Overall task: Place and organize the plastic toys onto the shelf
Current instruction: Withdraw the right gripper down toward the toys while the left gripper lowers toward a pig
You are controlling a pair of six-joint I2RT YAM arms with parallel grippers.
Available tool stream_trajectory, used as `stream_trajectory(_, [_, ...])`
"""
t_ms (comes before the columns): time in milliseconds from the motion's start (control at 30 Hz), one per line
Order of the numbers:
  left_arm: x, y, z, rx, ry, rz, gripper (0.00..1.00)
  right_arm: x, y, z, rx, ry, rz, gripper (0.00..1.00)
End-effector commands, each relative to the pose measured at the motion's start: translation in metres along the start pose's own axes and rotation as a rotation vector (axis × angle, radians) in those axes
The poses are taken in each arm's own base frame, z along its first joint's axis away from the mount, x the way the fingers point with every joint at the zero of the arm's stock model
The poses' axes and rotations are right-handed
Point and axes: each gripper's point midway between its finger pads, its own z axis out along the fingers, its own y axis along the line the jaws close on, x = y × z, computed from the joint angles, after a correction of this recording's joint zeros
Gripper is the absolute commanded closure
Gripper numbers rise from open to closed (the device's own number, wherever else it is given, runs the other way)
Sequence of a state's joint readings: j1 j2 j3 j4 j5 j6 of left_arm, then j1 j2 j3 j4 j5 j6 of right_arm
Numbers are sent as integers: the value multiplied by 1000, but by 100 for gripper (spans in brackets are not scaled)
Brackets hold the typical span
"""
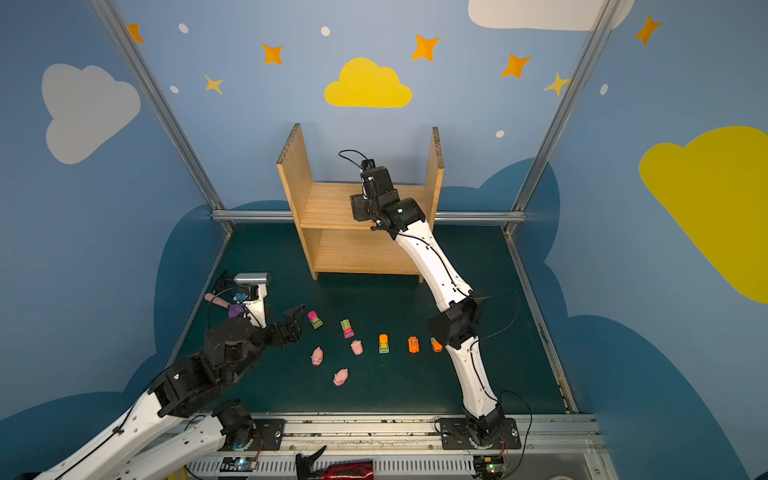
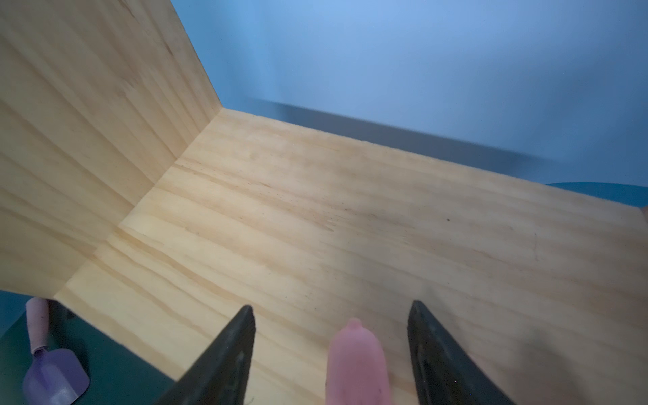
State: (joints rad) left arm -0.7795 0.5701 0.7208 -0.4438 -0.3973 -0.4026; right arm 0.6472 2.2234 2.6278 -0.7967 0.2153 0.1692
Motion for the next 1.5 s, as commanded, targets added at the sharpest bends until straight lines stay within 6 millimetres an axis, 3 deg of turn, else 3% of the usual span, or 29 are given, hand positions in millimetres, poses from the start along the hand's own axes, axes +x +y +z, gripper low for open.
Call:
stream_trajectory(0, [-5, 4, -13, 7, -13, -40, 0, -38, 9, -50, -36, -101, -7, 32])
stream_trajectory(233, [-2, 14, -29, 20, -28, -94, 0, -23, 27, -91, -38, -87, -38, 32])
stream_trajectory(400, [16, 14, -27, 48, 21, -128, 0, 20, 45, -119, -55, -35, -62, 32])
stream_trajectory(567, [49, 10, -18, 80, 129, -186, 0, 86, 56, -145, -103, 43, -63, 26])
stream_trajectory(800, [115, 21, -4, 65, 272, -281, 1, 178, 40, -175, -115, 170, -12, 22])
stream_trajectory(1067, [175, 34, 4, 23, 362, -331, 5, 248, 30, -198, -120, 241, 23, 19])
stream_trajectory(1467, [198, 30, 9, -104, 358, -163, 7, 306, 15, -210, -124, 292, 65, 18])
